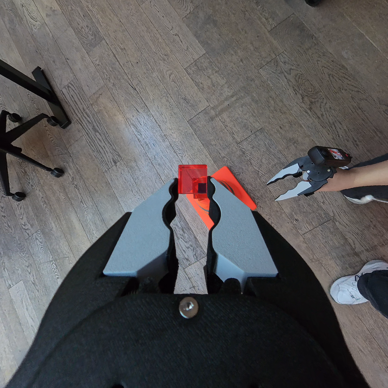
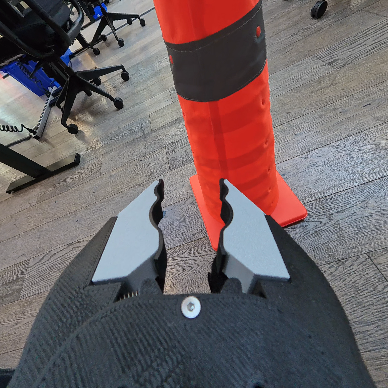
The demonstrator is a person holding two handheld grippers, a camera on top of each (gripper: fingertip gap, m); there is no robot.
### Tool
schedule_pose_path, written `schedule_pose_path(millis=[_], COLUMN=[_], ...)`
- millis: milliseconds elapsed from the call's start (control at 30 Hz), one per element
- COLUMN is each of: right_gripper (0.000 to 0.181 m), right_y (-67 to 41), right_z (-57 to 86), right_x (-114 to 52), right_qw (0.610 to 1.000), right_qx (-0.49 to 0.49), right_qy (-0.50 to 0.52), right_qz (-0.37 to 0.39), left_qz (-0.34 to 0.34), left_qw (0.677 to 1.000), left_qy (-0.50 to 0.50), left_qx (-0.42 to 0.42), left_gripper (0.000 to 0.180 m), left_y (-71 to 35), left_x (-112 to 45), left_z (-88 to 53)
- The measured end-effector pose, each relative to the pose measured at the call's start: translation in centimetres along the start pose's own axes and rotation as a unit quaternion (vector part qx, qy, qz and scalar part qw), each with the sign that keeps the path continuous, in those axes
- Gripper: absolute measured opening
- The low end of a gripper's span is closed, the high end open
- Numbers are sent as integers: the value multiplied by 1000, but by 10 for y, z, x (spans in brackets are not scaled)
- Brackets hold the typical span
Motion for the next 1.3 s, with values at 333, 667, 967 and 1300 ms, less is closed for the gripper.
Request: schedule_pose_path(millis=[333, 667, 967, 1300], right_gripper=[52, 53, 53, 53], right_y=[2, 5, 5, 4], right_z=[0, -2, -1, 3], right_x=[-1, -5, -5, -2], right_qw=[1000, 1000, 1000, 1000], right_qx=[-7, -9, -13, -18], right_qy=[0, -8, -13, -17], right_qz=[-3, -13, -15, -14], left_qz=[-2, -12, -23, -29], left_qw=[999, 996, 993, 990], left_qy=[-46, -67, -84, -88], left_qx=[-13, 59, 85, 108], left_gripper=[25, 25, 25, 25], left_y=[24, 40, 23, 24], left_x=[15, -3, -8, -9], left_z=[18, 37, 38, 32])
Point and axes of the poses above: each gripper's, where its closed fingertips meet, x back along the fingers, y out of its underside, z = x × y across the jaws, the point moved 7 cm from there along x, back along the fingers, and after that the axes turned 3 degrees about y, right-handed, at the moved point
